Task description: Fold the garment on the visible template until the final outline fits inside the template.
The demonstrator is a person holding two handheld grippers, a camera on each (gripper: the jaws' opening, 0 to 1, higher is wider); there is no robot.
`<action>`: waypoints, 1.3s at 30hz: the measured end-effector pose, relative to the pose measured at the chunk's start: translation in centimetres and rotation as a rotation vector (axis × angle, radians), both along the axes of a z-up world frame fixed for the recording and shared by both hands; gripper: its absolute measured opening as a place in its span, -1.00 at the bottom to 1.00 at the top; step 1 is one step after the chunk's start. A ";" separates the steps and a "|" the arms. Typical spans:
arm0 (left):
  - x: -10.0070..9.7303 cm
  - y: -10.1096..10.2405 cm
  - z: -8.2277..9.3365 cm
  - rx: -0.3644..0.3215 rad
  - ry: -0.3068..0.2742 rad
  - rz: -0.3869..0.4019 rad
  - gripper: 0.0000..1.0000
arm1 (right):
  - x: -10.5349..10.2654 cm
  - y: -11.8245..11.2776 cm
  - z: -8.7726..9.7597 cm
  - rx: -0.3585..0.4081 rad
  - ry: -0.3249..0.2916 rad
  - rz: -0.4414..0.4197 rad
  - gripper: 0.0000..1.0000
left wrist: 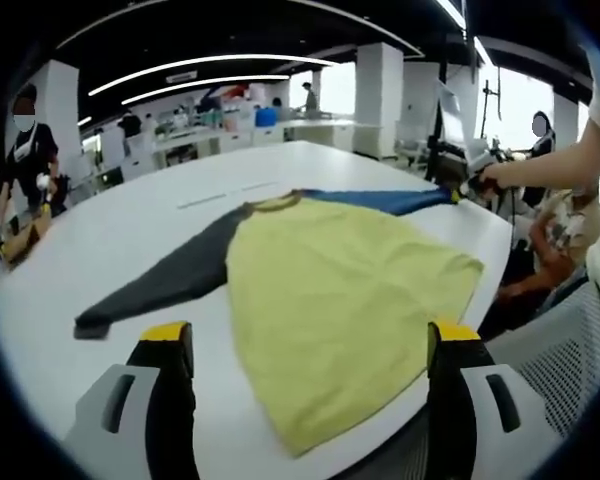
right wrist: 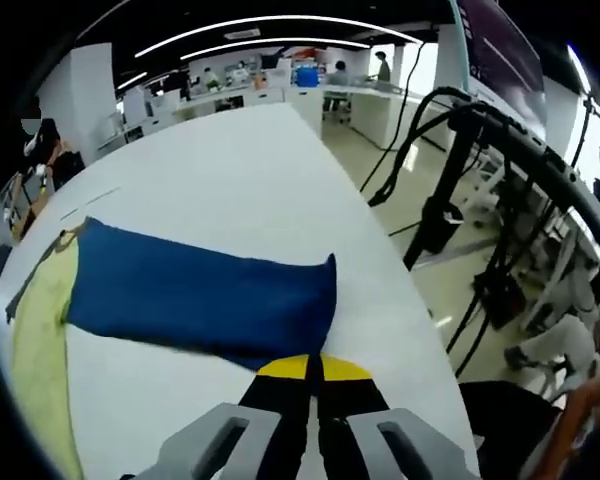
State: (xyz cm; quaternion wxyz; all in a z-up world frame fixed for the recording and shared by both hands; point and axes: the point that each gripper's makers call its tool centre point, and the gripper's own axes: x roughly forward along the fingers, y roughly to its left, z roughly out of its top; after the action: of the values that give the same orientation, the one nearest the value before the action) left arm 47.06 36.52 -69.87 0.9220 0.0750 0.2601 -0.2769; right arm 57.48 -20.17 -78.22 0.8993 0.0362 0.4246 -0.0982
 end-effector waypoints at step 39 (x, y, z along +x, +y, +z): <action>0.0 -0.1 -0.2 0.000 0.001 -0.013 0.96 | -0.1 -1.0 -0.6 0.069 0.026 -0.043 -0.99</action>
State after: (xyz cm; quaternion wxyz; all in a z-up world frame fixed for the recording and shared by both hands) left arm 47.11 36.39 -70.07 0.9200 0.0763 0.2603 -0.2827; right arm 57.36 -21.18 -78.78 0.8897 0.0750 0.4384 -0.1030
